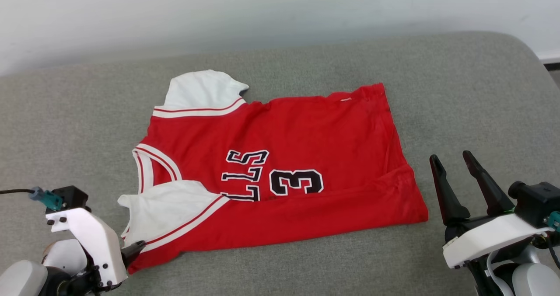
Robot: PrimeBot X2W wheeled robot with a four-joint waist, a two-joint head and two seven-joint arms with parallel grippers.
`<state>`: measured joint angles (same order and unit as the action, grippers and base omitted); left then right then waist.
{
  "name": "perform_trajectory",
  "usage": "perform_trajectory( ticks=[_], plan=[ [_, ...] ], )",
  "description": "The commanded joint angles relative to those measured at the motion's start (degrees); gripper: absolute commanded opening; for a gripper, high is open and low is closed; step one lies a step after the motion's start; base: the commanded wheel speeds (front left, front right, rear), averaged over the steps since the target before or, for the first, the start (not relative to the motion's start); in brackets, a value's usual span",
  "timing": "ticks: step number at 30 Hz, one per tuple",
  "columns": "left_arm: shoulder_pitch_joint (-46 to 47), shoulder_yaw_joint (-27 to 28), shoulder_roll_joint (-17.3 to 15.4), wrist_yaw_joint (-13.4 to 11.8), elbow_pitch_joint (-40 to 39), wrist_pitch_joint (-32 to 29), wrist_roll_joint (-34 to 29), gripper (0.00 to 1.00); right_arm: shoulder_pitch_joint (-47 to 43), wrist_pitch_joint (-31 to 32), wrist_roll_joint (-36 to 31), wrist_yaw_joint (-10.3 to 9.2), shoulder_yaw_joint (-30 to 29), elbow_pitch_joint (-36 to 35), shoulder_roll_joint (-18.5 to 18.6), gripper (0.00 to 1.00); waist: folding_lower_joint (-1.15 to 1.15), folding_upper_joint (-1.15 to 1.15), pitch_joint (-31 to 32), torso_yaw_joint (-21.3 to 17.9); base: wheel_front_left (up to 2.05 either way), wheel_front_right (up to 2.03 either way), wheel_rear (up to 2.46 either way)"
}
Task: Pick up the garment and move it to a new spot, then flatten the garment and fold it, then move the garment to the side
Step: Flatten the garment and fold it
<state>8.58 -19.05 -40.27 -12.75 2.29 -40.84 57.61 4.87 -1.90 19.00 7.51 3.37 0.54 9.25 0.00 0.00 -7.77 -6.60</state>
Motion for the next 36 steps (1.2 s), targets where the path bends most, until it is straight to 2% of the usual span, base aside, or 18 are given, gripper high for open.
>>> perform_trajectory(
  ticks=[1, 6, 9, 10, 11, 12, 13, 15, 20, 26, 29, 36],
  plan=[
    [-0.4, 0.2, 0.2, -0.4, 0.1, -0.3, 0.5, 1.0, 0.1, 0.4, -0.4, -0.04, -0.2, -0.3, -0.5, 1.0, 0.0, 0.0, -1.7, -0.8, 0.0, 0.0, 0.0],
    [-0.7, 0.3, 0.9, -1.4, 3.0, -1.5, 1.8, 1.0, 1.3, 0.7, -0.2, -0.04, -0.2, -1.0, -1.3, 1.0, 0.0, 0.0, -5.0, -1.7, 0.0, 0.0, 0.0],
    [-0.8, -0.7, 3.3, -0.4, 5.5, -2.3, 3.3, 1.0, 1.6, 1.0, 0.0, -0.04, -0.7, -0.7, -1.3, 1.0, 0.0, 0.0, -5.8, -1.8, 0.0, 0.0, 0.0],
    [-1.0, -1.3, 4.3, 0.1, 6.2, -2.6, 3.9, 0.95, 1.6, 1.3, 0.1, -0.04, -0.9, -0.5, -1.3, 1.0, 0.0, 0.0, -5.8, -1.8, 0.0, 0.0, 0.0],
    [-1.1, -1.8, 5.2, 0.5, 6.7, -2.7, 4.3, 0.4, 1.7, 1.4, 0.3, -0.04, -1.2, -0.5, -1.1, 1.0, 0.0, 0.0, -5.8, -1.8, 0.0, 0.0, 0.0],
    [-1.1, -2.1, 6.0, 1.1, 7.0, -2.4, 4.5, 0.09, 1.6, 1.9, 0.4, -0.04, -1.6, -0.3, -1.0, 1.0, 0.0, 0.0, -5.7, -1.7, 0.0, 0.0, 0.0],
    [-1.1, -2.3, 6.6, 1.6, 7.4, -2.2, 4.8, 0.0, 1.5, 2.4, 0.7, -0.04, -2.1, -0.1, -0.8, 1.0, 0.0, 0.0, -5.4, -1.5, 0.0, 0.0, 0.0],
    [-0.9, -2.3, 7.1, 2.4, 7.9, -1.2, 4.8, 0.0, 1.1, 4.2, 1.4, -0.04, -3.1, 0.2, -0.5, 1.0, 0.0, 0.0, -4.7, -1.2, 0.0, 0.0, 0.0],
    [0.6, -0.4, 5.8, 3.7, 6.9, 3.0, 3.0, 0.0, 0.6, 11.8, 3.8, -0.04, -5.4, 1.1, 1.2, 1.0, 0.0, 0.0, -3.0, 0.0, 0.0, 0.0, 0.0],
    [2.0, 1.2, 4.2, 3.7, 2.9, 7.2, 0.4, 0.0, 1.1, 29.6, 7.2, -0.04, -7.3, 3.7, 3.5, 1.0, 0.0, 0.0, -2.0, 1.6, 0.0, 0.0, 0.0],
    [2.6, 1.2, 3.8, 3.2, 0.4, 8.0, -0.6, 0.0, 2.4, 36.6, 8.1, -0.04, -7.0, 4.3, 4.1, 1.0, 0.0, 0.0, -2.5, 2.5, 0.0, 0.0, 0.0],
    [4.5, 0.4, 4.6, 2.7, -3.3, 8.7, -2.0, 0.0, 7.4, 42.9, 9.1, -0.04, -4.3, 9.1, 3.4, 1.0, 0.0, 0.0, -5.2, 4.2, 0.0, 0.0, 0.0]
  ],
)
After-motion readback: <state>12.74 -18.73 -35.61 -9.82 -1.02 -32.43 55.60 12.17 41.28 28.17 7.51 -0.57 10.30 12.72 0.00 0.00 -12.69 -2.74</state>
